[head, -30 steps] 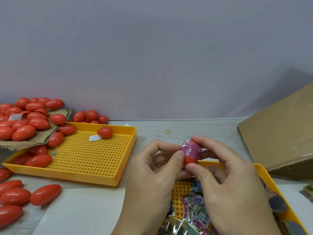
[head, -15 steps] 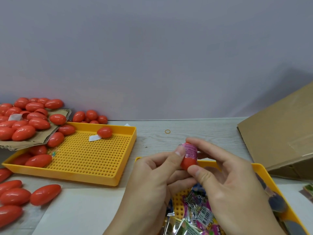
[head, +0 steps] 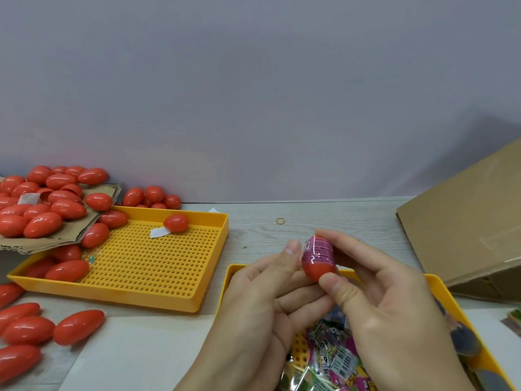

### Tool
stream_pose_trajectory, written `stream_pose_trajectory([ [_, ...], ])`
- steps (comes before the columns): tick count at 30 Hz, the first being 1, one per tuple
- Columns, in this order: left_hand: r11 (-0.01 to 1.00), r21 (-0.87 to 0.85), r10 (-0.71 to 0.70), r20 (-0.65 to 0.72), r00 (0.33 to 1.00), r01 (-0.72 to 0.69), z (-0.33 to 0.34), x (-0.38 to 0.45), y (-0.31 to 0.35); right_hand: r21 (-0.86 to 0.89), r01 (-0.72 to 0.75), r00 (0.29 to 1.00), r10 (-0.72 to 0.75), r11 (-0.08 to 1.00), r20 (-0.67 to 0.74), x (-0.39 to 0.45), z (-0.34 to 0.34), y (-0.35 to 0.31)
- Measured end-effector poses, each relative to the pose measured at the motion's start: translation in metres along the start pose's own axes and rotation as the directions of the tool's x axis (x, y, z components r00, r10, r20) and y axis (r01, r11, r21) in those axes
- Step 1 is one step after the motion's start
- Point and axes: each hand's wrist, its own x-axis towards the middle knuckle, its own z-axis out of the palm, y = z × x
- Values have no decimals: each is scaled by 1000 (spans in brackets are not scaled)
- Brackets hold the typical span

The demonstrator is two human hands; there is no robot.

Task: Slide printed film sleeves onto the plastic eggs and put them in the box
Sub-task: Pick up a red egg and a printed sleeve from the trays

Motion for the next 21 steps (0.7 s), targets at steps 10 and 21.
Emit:
stream_pose_trajectory([
  [10,996,-88,10,30,999,-7,-1,-2,-4,119,-4,1000,2,993,22,1,0,-5],
  [21,997,-66,35,-6,999,-35,1,0,-1,94,38,999,-40,995,16,1,1,2],
])
